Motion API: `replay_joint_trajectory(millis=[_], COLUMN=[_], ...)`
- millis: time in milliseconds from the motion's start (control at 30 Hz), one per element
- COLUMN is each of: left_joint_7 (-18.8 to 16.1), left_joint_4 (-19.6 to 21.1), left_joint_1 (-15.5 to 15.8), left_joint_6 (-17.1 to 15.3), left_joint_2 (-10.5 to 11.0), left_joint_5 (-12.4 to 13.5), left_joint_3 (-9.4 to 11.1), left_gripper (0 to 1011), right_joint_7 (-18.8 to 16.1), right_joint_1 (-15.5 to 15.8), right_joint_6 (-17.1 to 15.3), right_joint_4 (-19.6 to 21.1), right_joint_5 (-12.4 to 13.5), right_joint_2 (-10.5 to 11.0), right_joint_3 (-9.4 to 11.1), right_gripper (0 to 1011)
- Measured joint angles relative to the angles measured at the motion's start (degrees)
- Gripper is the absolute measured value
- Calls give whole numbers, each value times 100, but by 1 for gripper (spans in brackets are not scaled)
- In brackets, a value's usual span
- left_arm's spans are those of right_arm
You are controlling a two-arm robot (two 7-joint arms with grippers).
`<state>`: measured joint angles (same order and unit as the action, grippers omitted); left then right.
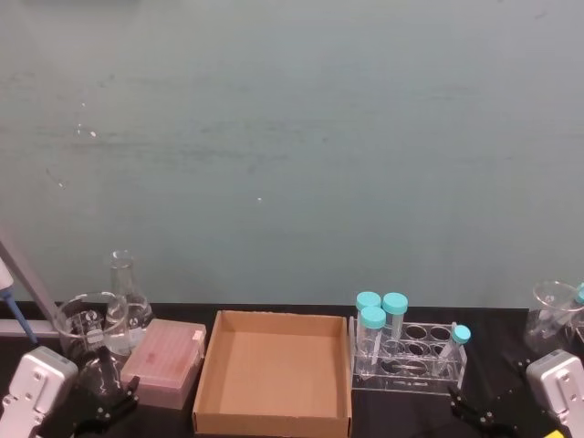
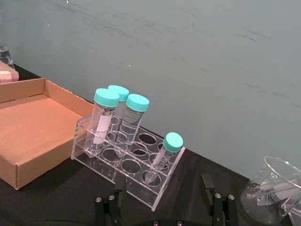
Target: Use the right hand to move the test tube from the test tube rack into the box.
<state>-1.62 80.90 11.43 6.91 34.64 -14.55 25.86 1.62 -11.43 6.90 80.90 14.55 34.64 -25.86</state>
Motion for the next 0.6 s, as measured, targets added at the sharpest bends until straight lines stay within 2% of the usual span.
replay_joint_trajectory(millis=[600], left_joint_7=[0], left_joint_4=[0], left_joint_1=[0], left_joint_6=[0], left_joint_2=[0], left_joint_5=[0], left_joint_3=[0], left_gripper=[1000], right_joint_7=[0], right_joint_1=[0], right_joint_6=[0], right_joint_4=[0], right_joint_5=[0], right_joint_2=[0], right_joint_3=[0], right_gripper=[1002])
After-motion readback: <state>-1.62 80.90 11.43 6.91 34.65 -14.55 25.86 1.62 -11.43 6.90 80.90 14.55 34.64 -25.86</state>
